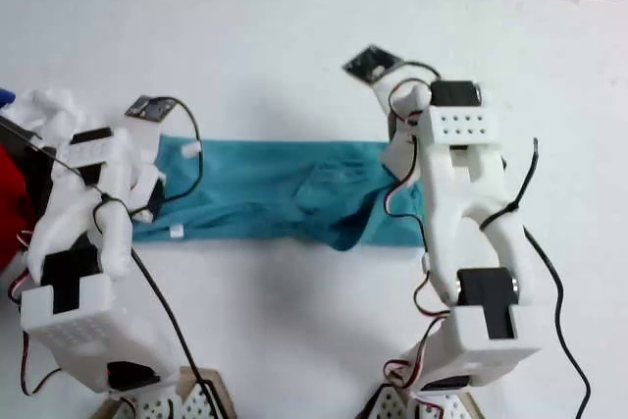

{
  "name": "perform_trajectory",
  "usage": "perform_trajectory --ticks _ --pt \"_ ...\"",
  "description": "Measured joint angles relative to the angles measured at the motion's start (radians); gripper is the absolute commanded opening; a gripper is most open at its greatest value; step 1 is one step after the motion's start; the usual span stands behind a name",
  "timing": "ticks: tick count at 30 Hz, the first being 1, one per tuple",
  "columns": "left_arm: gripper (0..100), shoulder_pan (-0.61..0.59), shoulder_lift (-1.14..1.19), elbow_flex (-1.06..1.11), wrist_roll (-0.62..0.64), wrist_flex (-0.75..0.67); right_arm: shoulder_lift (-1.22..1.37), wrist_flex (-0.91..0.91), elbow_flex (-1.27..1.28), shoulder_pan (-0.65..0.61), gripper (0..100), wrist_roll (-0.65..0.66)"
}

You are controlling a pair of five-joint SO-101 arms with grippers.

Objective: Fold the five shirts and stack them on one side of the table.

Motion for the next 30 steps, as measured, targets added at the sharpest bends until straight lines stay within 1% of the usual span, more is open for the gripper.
perform_trajectory --ticks 4,8,12,14,16,19,22,27,30 --pt "3 0.0 0.0 0.0 0.0 0.0 0.107 -0.051 -0.058 0.0 2.4 0.0" --pt "3 0.0 0.0 0.0 0.0 0.0 0.173 -0.044 -0.135 0.0 2.4 0.0" --pt "3 0.0 0.0 0.0 0.0 0.0 0.17 0.089 -0.201 -0.003 2.1 0.0" --pt "3 0.0 0.0 0.0 0.0 0.0 0.141 0.172 -0.201 -0.026 2.1 -0.002" --pt "3 0.0 0.0 0.0 0.0 0.0 0.083 0.241 -0.198 -0.055 2.1 0.031" --pt "3 0.0 0.0 0.0 0.0 0.0 -0.011 0.27 -0.115 -0.083 2.1 0.075" --pt "3 0.0 0.0 0.0 0.0 0.0 -0.12 0.27 0.038 -0.083 2.2 0.091" --pt "3 0.0 0.0 0.0 0.0 0.0 -0.33 0.126 0.371 -0.097 2.4 0.095" --pt "3 0.0 0.0 0.0 0.0 0.0 -0.442 0.043 0.554 -0.146 2.2 0.095"
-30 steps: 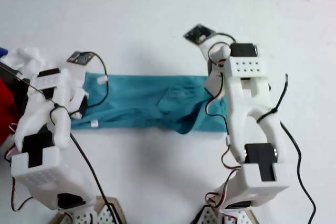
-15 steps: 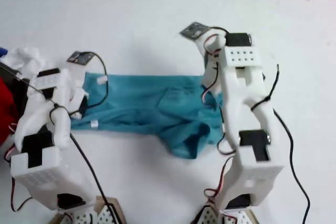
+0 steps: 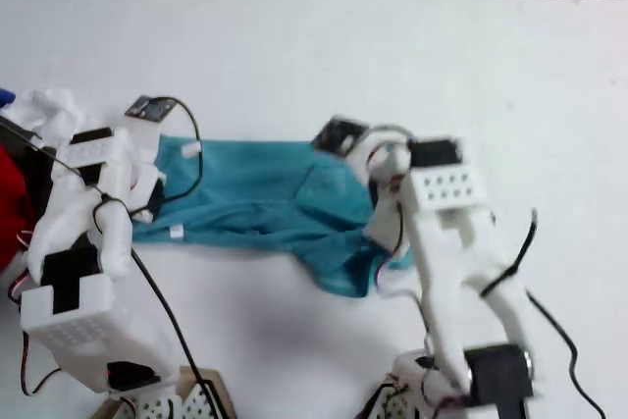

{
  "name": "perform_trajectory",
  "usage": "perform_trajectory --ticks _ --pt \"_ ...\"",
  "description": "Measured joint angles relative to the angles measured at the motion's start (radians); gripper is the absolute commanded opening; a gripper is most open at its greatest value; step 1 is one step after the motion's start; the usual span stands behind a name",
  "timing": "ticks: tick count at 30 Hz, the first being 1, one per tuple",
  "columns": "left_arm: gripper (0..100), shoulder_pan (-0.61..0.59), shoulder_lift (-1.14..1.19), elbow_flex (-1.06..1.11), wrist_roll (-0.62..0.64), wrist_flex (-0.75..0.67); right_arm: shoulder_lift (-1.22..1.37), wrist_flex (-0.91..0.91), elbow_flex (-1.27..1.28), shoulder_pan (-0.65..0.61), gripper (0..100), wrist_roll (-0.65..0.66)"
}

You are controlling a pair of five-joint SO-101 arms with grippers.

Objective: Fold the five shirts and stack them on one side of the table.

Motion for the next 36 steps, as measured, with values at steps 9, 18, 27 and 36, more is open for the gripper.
perform_trajectory --ticks 9,18,27,36 --pt "3 0.0 0.0 0.0 0.0 0.0 -0.226 -0.081 0.287 -0.198 2.3 0.003" --pt "3 0.0 0.0 0.0 0.0 0.0 -0.232 -0.242 0.453 -0.034 2.4 0.095" --pt "3 0.0 0.0 0.0 0.0 0.0 -0.232 -0.187 0.408 0.229 2.4 0.252" --pt "3 0.0 0.0 0.0 0.0 0.0 -0.232 -0.011 0.261 0.157 7.8 0.252"
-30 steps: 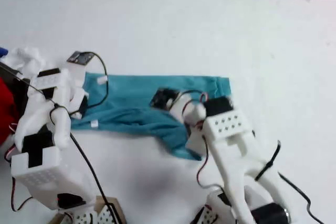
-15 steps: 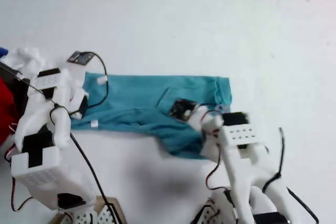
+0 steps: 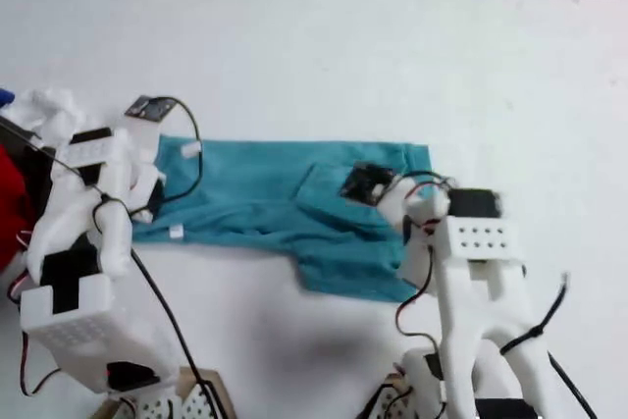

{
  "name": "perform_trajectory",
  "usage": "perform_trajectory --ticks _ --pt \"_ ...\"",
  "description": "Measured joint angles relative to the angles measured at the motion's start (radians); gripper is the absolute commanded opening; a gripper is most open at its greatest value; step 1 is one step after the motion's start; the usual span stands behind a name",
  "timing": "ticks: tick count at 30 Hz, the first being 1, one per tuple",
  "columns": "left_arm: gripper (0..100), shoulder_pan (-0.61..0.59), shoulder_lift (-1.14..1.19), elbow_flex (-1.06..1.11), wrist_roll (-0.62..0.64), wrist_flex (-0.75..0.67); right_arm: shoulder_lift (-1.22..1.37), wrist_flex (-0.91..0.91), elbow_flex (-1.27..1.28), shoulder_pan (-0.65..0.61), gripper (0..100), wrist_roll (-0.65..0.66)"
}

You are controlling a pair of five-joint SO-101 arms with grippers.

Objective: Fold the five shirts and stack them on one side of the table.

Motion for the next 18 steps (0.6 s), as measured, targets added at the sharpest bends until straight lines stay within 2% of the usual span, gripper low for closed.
perform_trajectory --ticks 4,11,18 --pt "3 0.0 0.0 0.0 0.0 0.0 0.0 0.023 0.0 -0.153 16.2 -0.086" --pt "3 0.0 0.0 0.0 0.0 0.0 0.0 -0.052 0.098 -0.377 15.9 -0.138" --pt "3 0.0 0.0 0.0 0.0 0.0 0.0 -0.229 0.233 -0.399 15.9 -0.143"
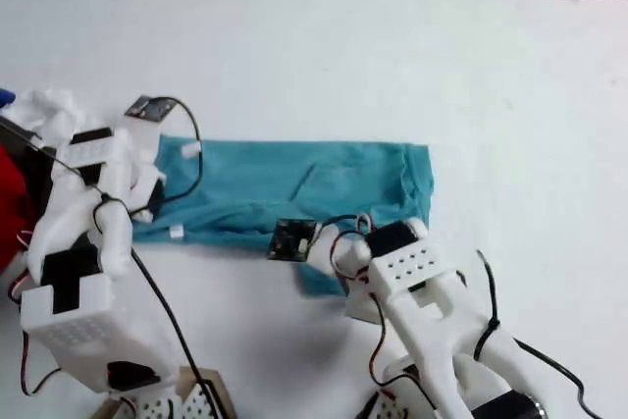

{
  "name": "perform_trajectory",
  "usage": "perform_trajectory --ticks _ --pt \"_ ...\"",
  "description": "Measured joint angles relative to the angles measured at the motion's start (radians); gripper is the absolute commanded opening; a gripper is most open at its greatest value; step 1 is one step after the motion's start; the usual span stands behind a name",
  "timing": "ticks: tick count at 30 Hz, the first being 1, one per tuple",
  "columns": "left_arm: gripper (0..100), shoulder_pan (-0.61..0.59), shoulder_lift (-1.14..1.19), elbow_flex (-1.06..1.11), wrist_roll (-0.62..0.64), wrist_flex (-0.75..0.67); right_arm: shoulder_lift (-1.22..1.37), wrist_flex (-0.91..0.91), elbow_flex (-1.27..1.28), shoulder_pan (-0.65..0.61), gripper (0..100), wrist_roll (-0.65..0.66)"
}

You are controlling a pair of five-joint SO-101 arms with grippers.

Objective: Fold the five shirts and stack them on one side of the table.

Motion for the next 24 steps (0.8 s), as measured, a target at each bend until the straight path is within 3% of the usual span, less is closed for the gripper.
perform_trajectory --ticks 8,17,24 --pt "3 0.0 0.0 0.0 0.0 0.0 0.0 -0.038 0.005 0.003 15.9 0.0" --pt "3 0.0 0.0 0.0 0.0 0.0 0.272 -0.052 -0.054 0.005 15.9 0.0" --pt "3 0.0 0.0 0.0 0.0 0.0 0.307 -0.069 -0.06 0.006 15.9 0.0"
